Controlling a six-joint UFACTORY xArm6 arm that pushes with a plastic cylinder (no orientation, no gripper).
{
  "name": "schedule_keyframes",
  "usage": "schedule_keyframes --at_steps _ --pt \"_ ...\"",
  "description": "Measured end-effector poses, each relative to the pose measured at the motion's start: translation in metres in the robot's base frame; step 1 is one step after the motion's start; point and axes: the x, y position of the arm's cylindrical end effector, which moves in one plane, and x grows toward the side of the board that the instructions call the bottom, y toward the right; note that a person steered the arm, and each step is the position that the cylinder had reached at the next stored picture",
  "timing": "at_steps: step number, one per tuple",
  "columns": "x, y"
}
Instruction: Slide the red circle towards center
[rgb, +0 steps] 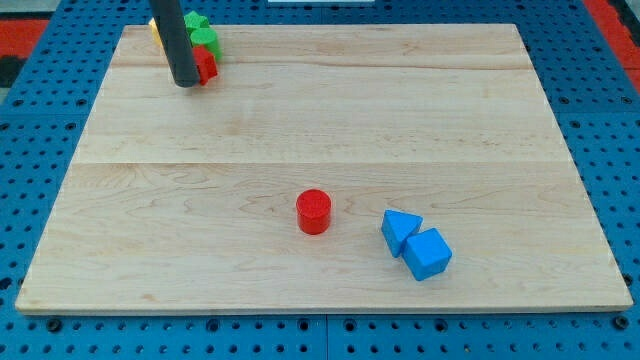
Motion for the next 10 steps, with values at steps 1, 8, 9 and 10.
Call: schedule_keyframes --at_steps 1,8,9,10 --pt "0.000 0.000" --pt "0.238 0.176" --pt "0.230 0.157" --pt "0.197 0.127"
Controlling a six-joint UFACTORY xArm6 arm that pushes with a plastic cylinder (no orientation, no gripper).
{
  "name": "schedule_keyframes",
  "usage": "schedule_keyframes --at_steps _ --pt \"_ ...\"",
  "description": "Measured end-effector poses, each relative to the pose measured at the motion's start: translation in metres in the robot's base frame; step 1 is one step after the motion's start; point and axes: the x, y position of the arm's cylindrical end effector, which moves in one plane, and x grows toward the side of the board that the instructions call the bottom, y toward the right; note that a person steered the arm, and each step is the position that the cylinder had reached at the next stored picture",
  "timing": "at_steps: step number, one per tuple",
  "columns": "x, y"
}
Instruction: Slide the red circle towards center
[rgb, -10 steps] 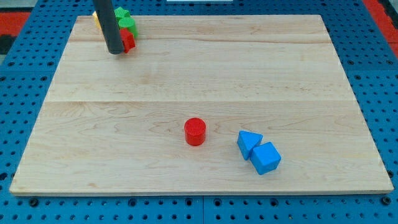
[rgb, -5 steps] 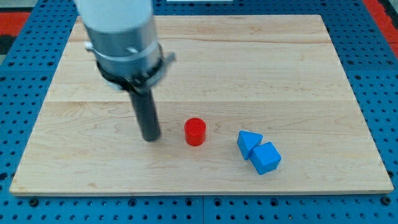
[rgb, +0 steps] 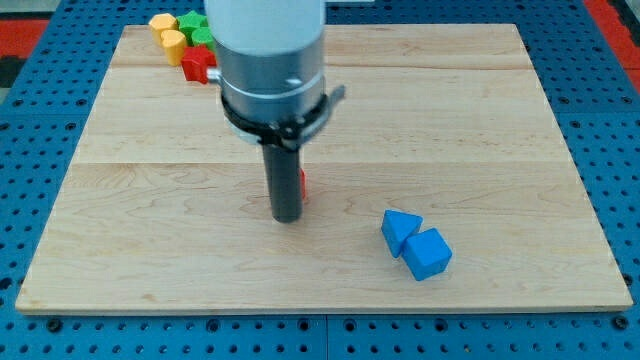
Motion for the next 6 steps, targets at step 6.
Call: schedule_keyframes --at_steps 6 --pt "-0.120 0.031"
